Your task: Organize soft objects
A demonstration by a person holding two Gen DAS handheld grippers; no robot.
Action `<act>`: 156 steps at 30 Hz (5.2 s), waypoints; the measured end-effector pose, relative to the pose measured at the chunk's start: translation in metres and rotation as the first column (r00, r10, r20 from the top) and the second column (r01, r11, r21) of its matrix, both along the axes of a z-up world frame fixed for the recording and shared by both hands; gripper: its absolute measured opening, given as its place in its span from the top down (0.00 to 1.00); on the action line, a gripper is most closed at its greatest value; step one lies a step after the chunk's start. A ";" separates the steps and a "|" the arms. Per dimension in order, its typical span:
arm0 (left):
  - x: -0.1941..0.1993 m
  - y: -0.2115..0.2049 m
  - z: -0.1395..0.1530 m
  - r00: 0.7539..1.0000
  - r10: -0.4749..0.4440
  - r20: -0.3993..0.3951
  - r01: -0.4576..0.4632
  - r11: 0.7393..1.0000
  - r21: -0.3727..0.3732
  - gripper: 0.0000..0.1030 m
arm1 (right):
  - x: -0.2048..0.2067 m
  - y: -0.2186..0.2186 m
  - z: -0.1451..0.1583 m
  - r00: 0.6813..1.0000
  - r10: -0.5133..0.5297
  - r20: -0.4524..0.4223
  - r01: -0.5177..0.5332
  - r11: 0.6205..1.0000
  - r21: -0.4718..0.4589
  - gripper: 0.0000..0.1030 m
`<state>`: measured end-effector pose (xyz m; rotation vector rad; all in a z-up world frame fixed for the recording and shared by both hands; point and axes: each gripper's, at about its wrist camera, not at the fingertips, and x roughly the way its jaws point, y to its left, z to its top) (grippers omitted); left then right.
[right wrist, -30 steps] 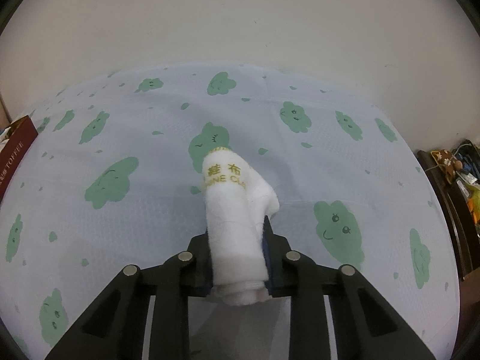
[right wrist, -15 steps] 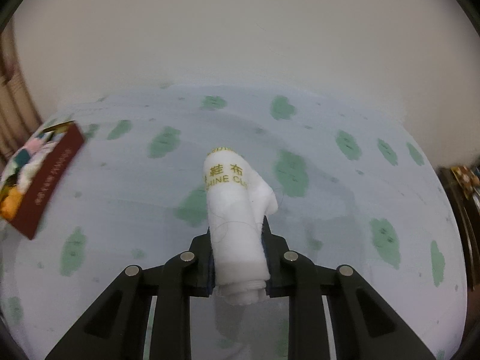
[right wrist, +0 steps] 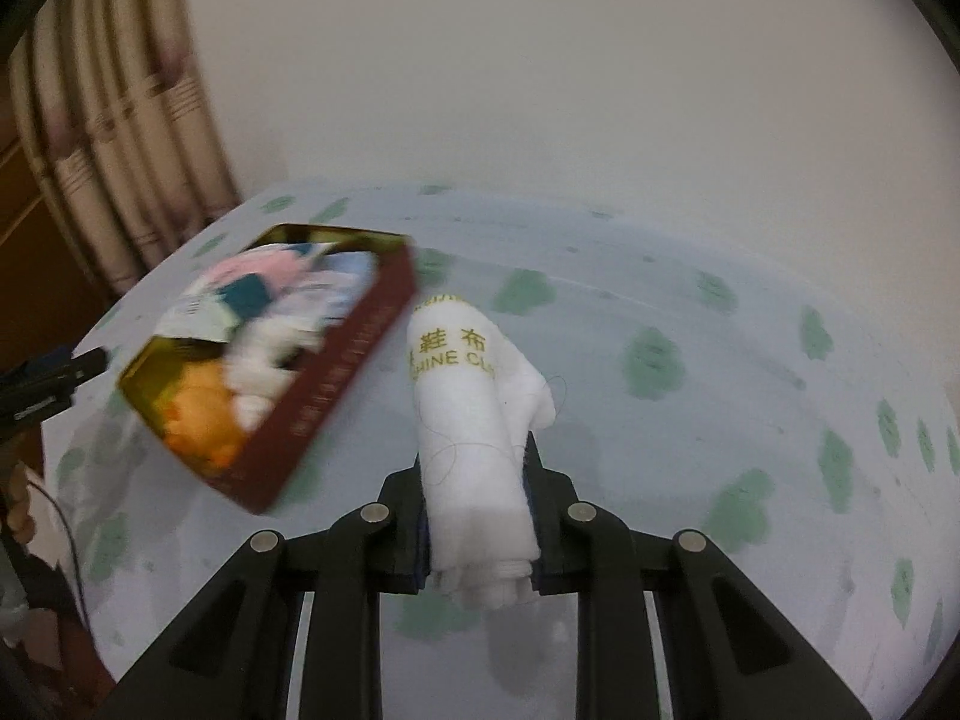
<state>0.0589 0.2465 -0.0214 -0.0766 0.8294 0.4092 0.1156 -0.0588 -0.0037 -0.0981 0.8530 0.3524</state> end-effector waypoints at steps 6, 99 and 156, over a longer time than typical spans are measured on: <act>0.001 0.008 -0.002 1.000 0.020 -0.007 -0.020 0.999 -0.038 0.28 | 0.002 0.043 0.011 0.996 0.084 0.003 -0.084 0.996 0.026 0.80; 0.000 0.007 -0.002 1.000 0.024 -0.013 -0.025 0.998 -0.058 0.28 | -0.039 0.114 -0.018 0.999 0.021 -0.030 -0.019 0.999 0.051 0.08; 0.001 0.005 -0.002 1.000 0.016 -0.012 -0.017 0.998 -0.061 0.28 | -0.039 0.116 -0.023 0.998 0.027 -0.064 -0.024 0.998 0.052 0.08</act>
